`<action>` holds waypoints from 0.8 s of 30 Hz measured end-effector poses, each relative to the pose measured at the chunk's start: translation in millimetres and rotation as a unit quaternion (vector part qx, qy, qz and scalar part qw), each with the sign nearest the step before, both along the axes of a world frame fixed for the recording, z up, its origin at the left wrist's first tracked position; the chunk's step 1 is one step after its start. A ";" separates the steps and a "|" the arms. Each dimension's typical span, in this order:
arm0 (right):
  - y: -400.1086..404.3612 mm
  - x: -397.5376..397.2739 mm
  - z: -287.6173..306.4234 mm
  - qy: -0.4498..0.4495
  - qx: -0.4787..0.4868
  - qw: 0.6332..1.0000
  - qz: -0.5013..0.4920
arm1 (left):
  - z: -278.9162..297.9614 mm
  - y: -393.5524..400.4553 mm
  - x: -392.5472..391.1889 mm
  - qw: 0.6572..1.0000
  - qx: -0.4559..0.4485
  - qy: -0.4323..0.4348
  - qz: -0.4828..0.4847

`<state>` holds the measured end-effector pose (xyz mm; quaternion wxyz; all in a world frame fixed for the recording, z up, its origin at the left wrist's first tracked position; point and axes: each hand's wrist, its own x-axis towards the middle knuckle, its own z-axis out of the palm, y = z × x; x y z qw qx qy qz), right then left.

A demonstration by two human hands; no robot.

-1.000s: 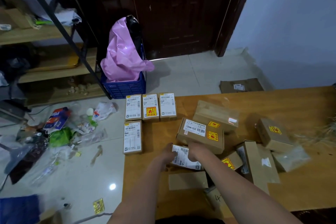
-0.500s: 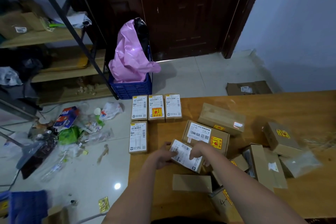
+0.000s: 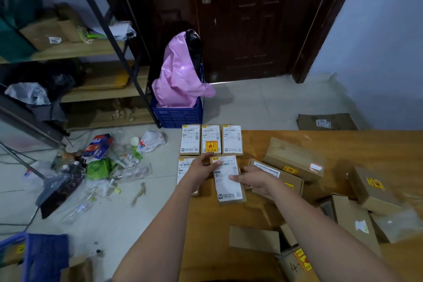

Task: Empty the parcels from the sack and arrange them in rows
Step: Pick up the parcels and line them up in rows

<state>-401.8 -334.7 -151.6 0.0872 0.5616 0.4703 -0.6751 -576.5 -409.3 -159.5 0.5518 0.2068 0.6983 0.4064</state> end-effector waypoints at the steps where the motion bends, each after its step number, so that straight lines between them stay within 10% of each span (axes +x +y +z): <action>1: -1.7 -5.6 -2.7 -0.004 0.011 1.000 -0.007 | -2.3 -1.3 -4.2 0.996 -0.010 0.085 0.010; 6: -14.4 -33.1 -16.8 -0.070 0.046 0.996 -0.019 | -23.1 -23.7 -31.3 0.926 -0.086 0.367 0.020; 24: -10.2 -85.1 -85.7 -0.190 0.172 0.966 0.027 | -82.9 -35.2 -87.4 0.981 -0.151 0.112 0.050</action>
